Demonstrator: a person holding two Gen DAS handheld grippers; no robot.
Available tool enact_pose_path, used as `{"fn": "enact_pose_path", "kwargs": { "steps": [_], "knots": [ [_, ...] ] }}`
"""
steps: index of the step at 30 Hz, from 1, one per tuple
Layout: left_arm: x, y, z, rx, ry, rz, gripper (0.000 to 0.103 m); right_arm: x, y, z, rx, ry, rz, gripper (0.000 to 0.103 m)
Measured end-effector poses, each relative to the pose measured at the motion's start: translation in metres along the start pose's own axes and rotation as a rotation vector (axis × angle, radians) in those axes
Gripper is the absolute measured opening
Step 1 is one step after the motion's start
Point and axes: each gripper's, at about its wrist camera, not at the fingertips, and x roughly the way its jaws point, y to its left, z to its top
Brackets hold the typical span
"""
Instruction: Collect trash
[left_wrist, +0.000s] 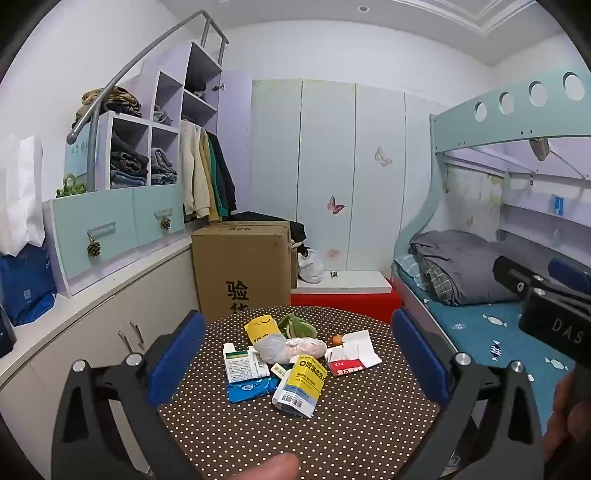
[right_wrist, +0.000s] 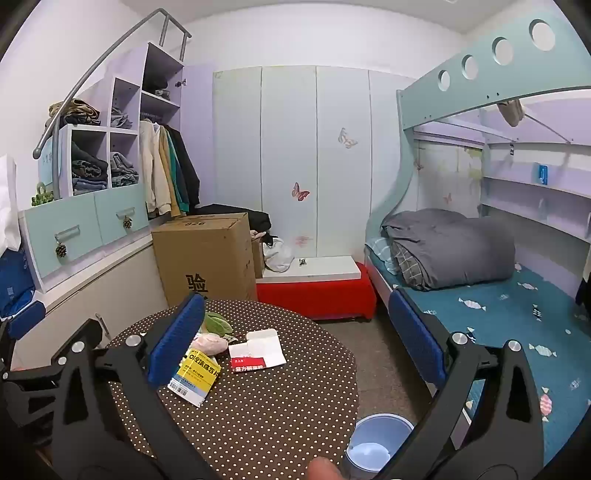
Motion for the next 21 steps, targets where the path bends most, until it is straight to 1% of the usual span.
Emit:
{"fn": "enact_pose_path", "kwargs": {
  "steps": [8,11,16,21],
  "knots": [
    [0.000,0.001,-0.001,0.003,0.006,-0.002,0.099,0.002,-0.002,0.000,0.012,-0.002,0.002,0.097],
    [0.001,0.000,-0.002,0.000,0.007,-0.006,0.099,0.004,-0.001,0.002,0.017,0.001,-0.015,0.097],
    [0.003,-0.001,-0.001,-0.001,0.019,-0.033,0.099,0.008,-0.004,0.000,0.023,0.010,-0.005,0.097],
    [0.006,-0.003,-0.001,0.010,0.019,-0.037,0.099,0.011,-0.006,-0.002,0.025,0.010,-0.002,0.097]
  ]
}}
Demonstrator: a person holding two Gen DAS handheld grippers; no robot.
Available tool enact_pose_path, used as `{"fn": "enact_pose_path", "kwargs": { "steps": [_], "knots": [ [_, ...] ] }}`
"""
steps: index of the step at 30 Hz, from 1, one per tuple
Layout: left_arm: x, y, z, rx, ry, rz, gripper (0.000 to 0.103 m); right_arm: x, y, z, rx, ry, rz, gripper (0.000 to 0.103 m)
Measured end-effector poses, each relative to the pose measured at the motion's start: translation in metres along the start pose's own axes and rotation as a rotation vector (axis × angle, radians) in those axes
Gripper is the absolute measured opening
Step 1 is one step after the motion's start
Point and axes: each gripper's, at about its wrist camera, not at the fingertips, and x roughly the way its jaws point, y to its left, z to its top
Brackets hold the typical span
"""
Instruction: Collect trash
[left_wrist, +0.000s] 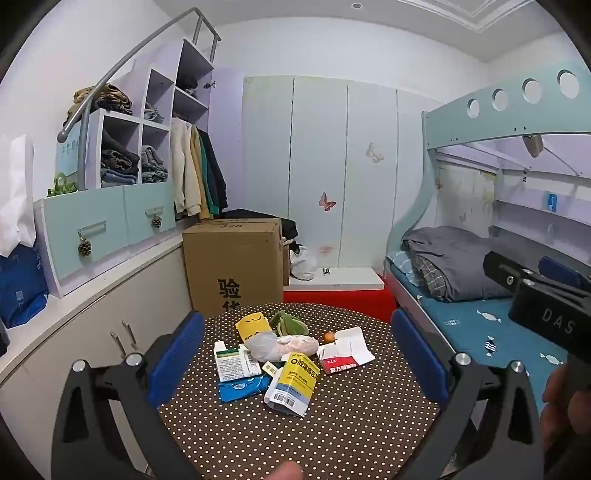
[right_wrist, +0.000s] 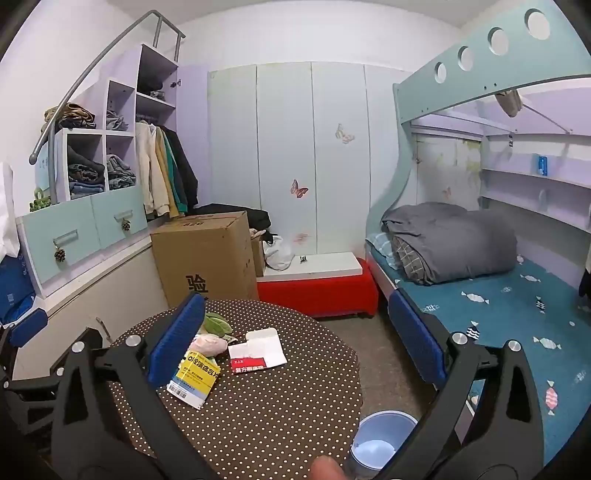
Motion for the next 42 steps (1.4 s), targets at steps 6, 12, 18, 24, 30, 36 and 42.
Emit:
{"fn": "enact_pose_path", "kwargs": {
  "steps": [6,12,18,24,30,36,42],
  "knots": [
    [0.003,-0.001,-0.003,0.003,0.003,-0.015,0.099,0.002,0.006,0.000,-0.012,0.005,-0.001,0.097],
    [0.007,0.001,-0.005,-0.004,0.007,-0.017,0.099,0.007,0.010,-0.002,-0.016,0.015,0.004,0.097],
    [0.008,0.004,-0.007,-0.014,0.001,-0.012,0.099,0.009,0.010,-0.003,-0.017,0.017,0.004,0.097],
    [0.010,0.005,-0.006,-0.015,0.003,-0.012,0.099,0.013,0.011,-0.001,-0.020,0.024,0.002,0.097],
    [0.015,0.010,-0.005,-0.025,0.004,-0.009,0.099,0.019,0.014,-0.001,-0.024,0.034,0.003,0.097],
    [0.021,0.015,-0.006,-0.026,0.012,-0.015,0.099,0.027,0.020,0.000,-0.032,0.052,0.002,0.097],
    [0.029,0.028,-0.009,-0.033,0.038,-0.001,0.099,0.041,0.032,-0.002,-0.038,0.097,0.019,0.097]
  ]
}}
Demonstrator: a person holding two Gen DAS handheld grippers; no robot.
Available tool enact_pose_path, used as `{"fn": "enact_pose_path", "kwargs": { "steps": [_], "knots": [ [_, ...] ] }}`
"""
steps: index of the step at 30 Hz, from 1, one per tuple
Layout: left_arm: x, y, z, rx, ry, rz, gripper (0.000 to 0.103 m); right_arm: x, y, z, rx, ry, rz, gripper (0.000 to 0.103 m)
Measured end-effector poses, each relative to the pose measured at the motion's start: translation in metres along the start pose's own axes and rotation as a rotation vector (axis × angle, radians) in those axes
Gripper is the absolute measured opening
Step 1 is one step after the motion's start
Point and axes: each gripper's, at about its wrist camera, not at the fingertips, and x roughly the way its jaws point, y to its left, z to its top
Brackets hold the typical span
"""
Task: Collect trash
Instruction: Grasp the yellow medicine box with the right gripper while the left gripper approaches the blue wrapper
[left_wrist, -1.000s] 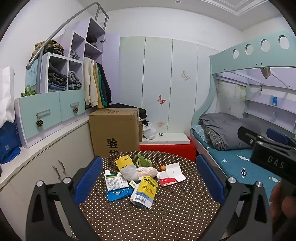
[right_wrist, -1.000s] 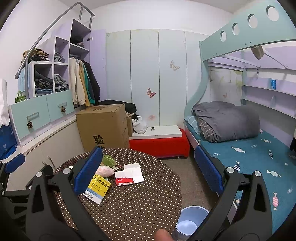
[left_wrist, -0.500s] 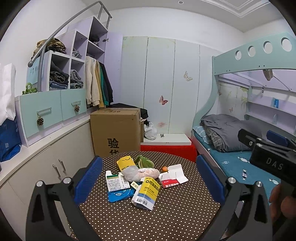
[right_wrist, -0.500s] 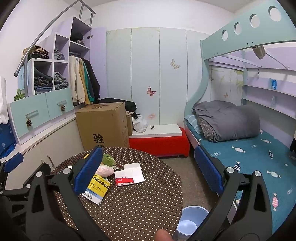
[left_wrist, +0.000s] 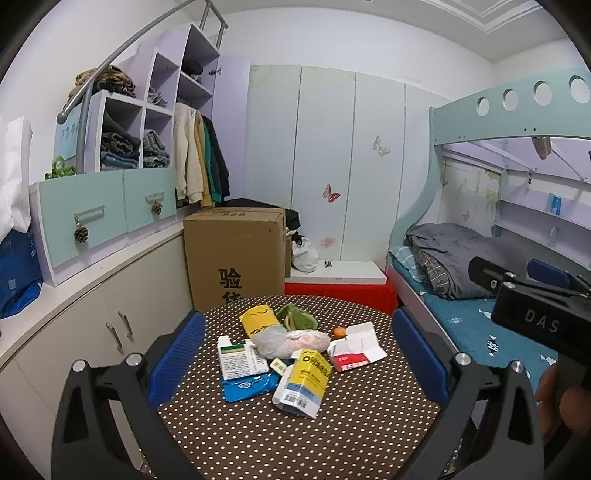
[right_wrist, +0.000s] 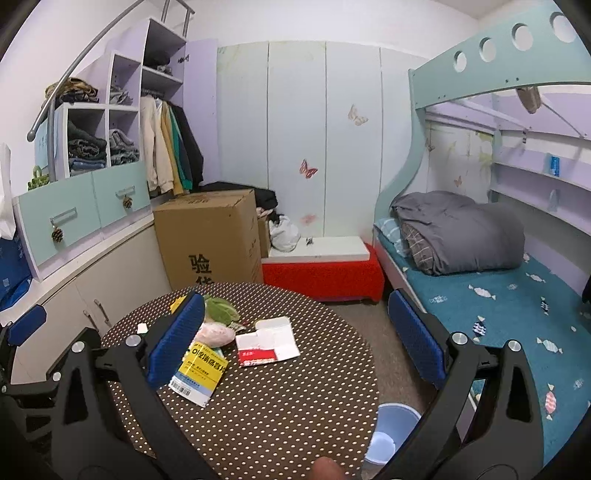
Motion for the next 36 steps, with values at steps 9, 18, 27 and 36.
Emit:
{"fn": "enact_pose_path", "kwargs": {
  "steps": [9,18,27,36],
  "knots": [
    [0.023,0.041,-0.016,-0.015,0.105,0.067,0.099,0.057,0.036,-0.017,-0.004,0.195,0.104,0.097],
    [0.051,0.084,-0.046,-0.068,0.253,0.121,0.099,0.134,0.082,-0.065,-0.020,0.450,0.213,0.097],
    [0.076,0.105,-0.065,-0.095,0.359,0.137,0.099,0.207,0.108,-0.109,0.041,0.653,0.294,0.092],
    [0.100,0.105,-0.074,-0.093,0.420,0.130,0.099,0.219,0.093,-0.124,0.102,0.699,0.406,0.061]
  ]
}}
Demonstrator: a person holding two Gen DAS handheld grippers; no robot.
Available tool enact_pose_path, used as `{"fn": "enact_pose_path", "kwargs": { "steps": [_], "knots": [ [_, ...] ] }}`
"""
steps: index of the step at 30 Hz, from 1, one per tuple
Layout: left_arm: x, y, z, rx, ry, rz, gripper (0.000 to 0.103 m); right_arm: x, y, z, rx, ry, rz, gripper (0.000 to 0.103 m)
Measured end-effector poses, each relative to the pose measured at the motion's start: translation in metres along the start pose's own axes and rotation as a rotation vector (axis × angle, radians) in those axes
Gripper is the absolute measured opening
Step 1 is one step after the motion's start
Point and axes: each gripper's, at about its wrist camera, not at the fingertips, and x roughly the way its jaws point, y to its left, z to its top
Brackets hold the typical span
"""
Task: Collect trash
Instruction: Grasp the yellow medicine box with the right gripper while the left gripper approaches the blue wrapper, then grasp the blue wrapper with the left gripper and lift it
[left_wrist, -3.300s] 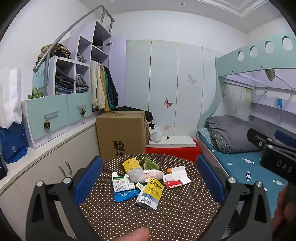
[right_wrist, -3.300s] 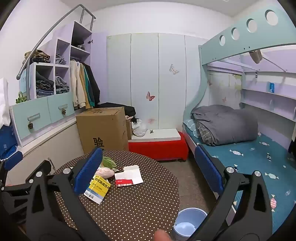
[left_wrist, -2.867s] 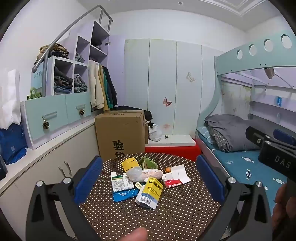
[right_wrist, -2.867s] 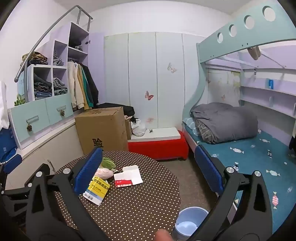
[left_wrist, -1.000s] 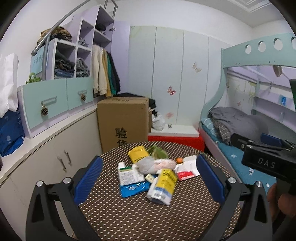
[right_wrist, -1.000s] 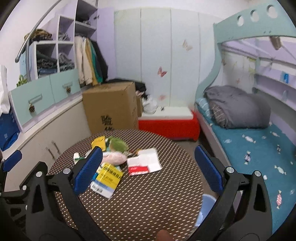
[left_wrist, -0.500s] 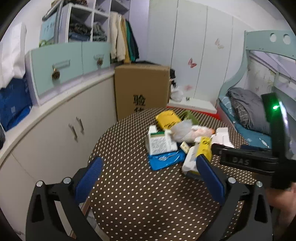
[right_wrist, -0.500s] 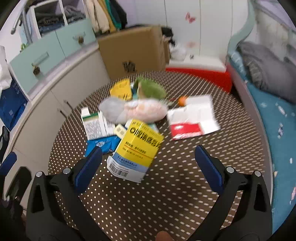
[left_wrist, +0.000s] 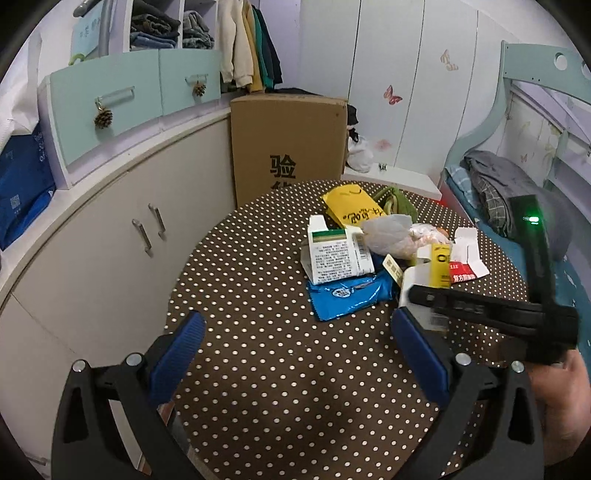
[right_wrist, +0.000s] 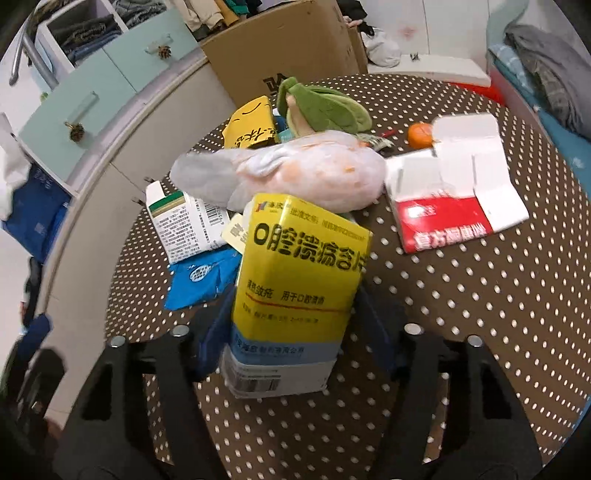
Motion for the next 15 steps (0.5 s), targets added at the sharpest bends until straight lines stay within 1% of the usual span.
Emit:
{"fn": "enact_pose_path", "kwargs": {
  "steps": [4,9,15],
  "knots": [
    [0.015,-0.011,0.001,0.017,0.028,-0.014,0.099,-0.021,-0.018,-0.004,0.009,-0.027,-0.001,0.059],
    [0.035,-0.034,0.003,0.073,0.040,-0.034,0.099,-0.049,-0.045,-0.002,0.033,-0.068,-0.011,0.059],
    [0.071,-0.055,0.006,0.187,0.062,-0.028,0.099,-0.071,-0.071,-0.004,0.053,-0.105,-0.018,0.059]
  ]
}}
